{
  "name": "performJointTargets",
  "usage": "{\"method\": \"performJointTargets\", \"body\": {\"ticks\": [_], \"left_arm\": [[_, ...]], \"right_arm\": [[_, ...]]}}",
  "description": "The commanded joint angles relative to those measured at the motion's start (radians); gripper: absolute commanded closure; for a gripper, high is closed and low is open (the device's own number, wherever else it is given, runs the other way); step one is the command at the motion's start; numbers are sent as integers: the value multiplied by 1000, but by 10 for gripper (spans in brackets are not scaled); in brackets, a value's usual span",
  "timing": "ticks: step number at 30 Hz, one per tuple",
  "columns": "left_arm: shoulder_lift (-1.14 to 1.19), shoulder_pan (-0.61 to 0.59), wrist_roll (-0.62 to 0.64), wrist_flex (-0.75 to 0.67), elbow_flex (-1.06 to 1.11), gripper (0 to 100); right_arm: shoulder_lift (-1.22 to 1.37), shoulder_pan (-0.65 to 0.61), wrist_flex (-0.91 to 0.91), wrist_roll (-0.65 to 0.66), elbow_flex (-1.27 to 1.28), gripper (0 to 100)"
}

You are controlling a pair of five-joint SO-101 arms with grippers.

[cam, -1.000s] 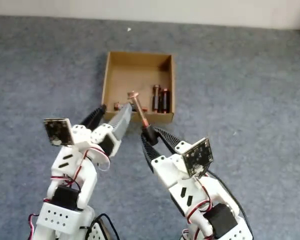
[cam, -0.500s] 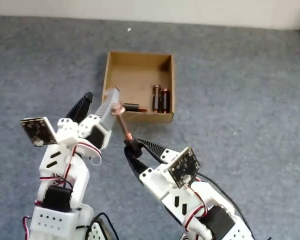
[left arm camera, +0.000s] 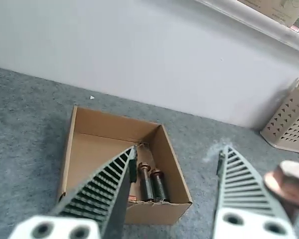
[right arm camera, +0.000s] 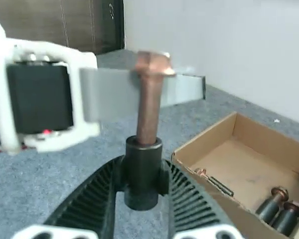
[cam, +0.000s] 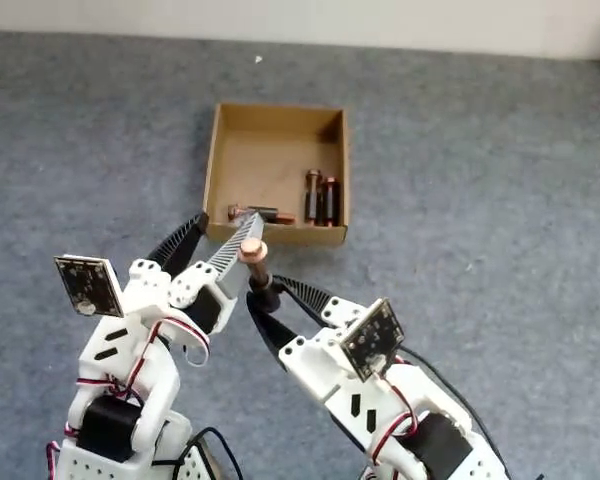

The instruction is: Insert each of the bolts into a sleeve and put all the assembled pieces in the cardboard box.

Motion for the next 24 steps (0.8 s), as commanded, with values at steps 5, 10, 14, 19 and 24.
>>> {"method": "performJointTargets", "body": {"ticks": [5,10,14,19,24], "left_arm": [[2,-147,-8,5,-39,727],[2,-237,-8,5,44,727],[2,-280,-5,5,139,727],[2,-320,-8,0,200,727],[2,-351,-6,3,209,727]], "right_arm": [[-15,-2,-111,15,-65,995],[-13,130,-206,12,-54,995],[-12,223,-226,11,-28,995],[-1,288,-326,11,-18,995],[231,292,-427,11,-33,995]]}}
